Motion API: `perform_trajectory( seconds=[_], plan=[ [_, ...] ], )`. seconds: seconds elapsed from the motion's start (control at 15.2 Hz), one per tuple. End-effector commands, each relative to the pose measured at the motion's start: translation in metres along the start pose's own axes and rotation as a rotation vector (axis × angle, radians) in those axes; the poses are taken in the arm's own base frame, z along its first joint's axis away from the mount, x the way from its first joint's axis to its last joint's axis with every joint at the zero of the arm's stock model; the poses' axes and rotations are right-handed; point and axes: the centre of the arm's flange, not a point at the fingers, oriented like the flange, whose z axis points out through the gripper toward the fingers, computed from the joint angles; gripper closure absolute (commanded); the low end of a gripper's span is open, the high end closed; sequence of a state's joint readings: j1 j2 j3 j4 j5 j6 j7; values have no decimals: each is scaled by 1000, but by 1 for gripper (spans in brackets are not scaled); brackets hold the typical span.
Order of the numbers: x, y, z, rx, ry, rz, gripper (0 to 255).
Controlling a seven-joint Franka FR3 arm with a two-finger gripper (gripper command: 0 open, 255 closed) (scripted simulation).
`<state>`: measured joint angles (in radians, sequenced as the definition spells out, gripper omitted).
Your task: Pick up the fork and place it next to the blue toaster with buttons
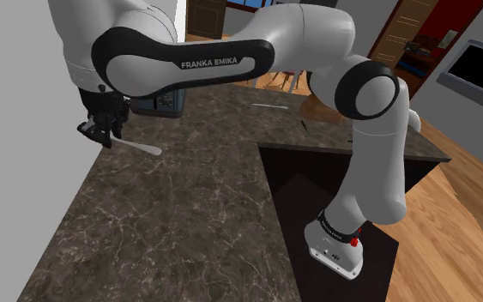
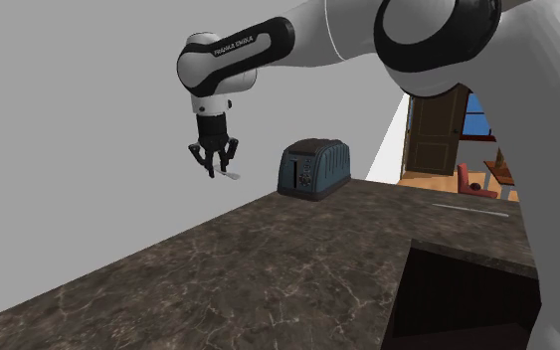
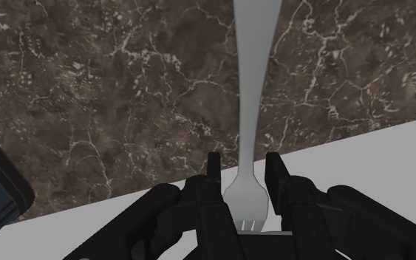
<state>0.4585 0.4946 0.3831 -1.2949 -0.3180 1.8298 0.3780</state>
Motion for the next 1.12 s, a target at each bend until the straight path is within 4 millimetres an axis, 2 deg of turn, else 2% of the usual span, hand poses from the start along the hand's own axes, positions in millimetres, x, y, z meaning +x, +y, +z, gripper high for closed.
perform_trajectory(
  seconds=[0.0, 1.06],
  plan=[
    [0, 0, -11, 0, 0, 0, 255],
    [10, 8, -95, 0, 0, 0, 255]
  ],
)
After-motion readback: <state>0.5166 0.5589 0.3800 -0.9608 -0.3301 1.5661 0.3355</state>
